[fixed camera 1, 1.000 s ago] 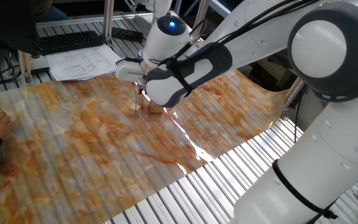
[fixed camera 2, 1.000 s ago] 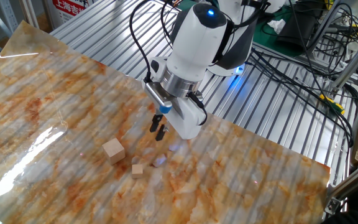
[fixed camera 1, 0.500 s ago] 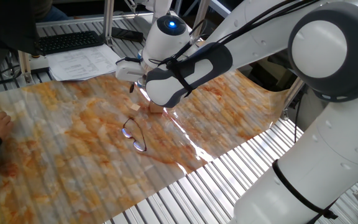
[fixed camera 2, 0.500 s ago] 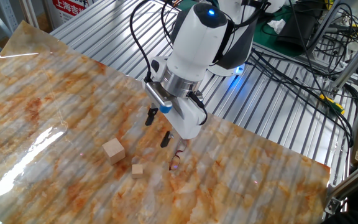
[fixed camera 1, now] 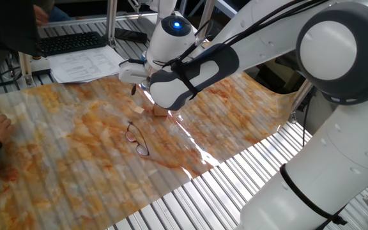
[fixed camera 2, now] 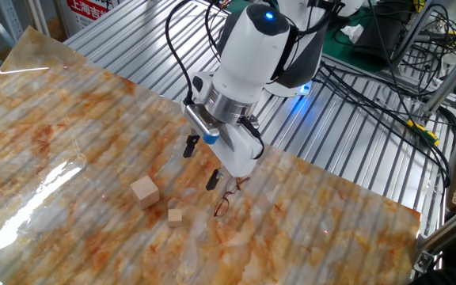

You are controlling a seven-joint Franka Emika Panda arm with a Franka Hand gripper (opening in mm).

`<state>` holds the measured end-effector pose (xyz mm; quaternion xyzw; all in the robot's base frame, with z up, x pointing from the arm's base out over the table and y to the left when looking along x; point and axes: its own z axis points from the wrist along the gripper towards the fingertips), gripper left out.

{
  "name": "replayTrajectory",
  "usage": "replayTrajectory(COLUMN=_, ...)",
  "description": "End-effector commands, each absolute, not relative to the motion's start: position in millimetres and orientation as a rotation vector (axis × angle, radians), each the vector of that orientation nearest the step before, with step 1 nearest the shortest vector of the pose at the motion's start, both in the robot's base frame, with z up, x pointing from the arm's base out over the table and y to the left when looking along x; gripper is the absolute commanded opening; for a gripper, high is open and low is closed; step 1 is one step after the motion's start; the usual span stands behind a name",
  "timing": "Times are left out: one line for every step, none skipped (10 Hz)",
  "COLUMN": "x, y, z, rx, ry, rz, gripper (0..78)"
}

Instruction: Unfold the leg of the glasses (with one hand)

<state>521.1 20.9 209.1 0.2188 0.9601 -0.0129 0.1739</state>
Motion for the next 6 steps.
replayTrajectory(x=522.5, y=23.7, z=213.9, rx=0.372, ry=2.946, rz=0.004, gripper=77.5)
replayTrajectory(x=522.9, y=23.7, z=214.1, rx=0.34, ry=2.993, rz=0.004, gripper=77.5)
replayTrajectory(x=522.9, y=23.7, z=214.1, rx=0.329, ry=3.006, rz=0.001, gripper=77.5)
replayTrajectory(x=522.7, y=23.8, z=214.2, rx=0.293, ry=3.048, rz=-0.009, gripper=77.5)
replayTrajectory(x=522.7, y=23.9, z=214.3, rx=0.261, ry=3.08, rz=-0.017, gripper=77.5)
replayTrajectory(x=522.7, y=23.9, z=214.3, rx=0.247, ry=3.095, rz=-0.019, gripper=77.5)
